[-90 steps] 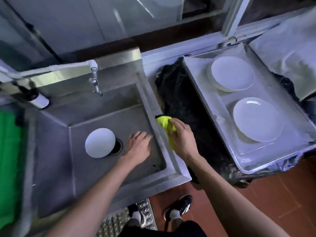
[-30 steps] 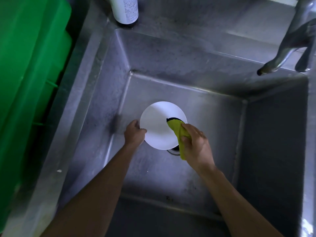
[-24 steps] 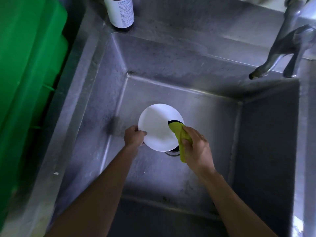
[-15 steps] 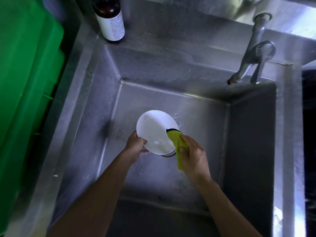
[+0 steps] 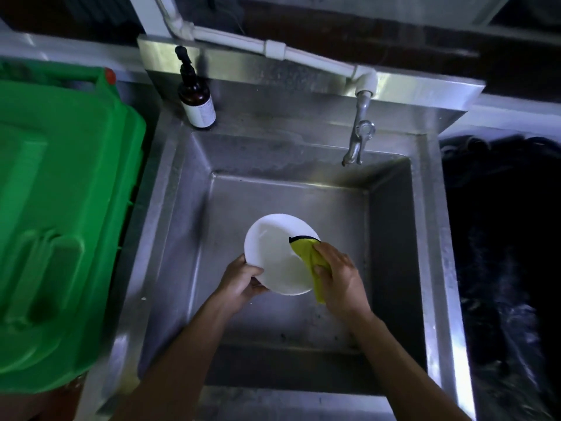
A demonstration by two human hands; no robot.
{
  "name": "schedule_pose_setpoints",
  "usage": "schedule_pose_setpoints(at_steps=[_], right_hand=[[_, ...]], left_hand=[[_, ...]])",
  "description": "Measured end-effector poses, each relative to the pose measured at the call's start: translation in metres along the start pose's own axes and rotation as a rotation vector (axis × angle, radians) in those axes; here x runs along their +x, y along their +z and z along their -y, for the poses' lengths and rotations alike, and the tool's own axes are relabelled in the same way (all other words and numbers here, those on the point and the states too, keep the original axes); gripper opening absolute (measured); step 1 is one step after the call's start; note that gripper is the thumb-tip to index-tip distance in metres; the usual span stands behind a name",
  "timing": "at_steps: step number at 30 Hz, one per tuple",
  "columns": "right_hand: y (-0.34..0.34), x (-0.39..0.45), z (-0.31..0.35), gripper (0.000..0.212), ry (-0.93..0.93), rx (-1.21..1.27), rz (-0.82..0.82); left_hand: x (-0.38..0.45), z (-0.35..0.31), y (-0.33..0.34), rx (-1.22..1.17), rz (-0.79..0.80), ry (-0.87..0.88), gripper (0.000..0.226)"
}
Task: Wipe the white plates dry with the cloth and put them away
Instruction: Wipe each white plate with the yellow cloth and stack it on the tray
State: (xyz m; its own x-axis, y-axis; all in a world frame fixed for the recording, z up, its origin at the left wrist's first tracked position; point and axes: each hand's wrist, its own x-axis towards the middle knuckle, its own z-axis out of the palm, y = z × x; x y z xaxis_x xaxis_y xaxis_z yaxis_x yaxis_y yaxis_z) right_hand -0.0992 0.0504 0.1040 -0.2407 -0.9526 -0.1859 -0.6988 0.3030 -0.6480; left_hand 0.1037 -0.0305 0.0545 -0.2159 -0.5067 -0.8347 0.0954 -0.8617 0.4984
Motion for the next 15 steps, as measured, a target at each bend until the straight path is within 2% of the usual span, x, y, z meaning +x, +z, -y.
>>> schedule_pose_setpoints(at_steps=[5, 8, 15], right_hand=[[-0.027, -0.009, 0.024, 0.047, -0.009, -0.091, -0.051], [-0.038, -0.015, 0.035, 0.049, 0.026, -0.173, -0.08], [-0.042, -0.022, 0.061, 0.05, -0.089, -0.375, -0.062]], left_hand=[[-0.056, -0.01, 0.002, 0.043, 0.127, 0.05, 0.044], [-0.086, -0.015, 0.006, 0.041, 0.185, 0.086, 0.057], [-0.129, -0.029, 0.006, 0.118, 0.274, 0.174, 0.059]])
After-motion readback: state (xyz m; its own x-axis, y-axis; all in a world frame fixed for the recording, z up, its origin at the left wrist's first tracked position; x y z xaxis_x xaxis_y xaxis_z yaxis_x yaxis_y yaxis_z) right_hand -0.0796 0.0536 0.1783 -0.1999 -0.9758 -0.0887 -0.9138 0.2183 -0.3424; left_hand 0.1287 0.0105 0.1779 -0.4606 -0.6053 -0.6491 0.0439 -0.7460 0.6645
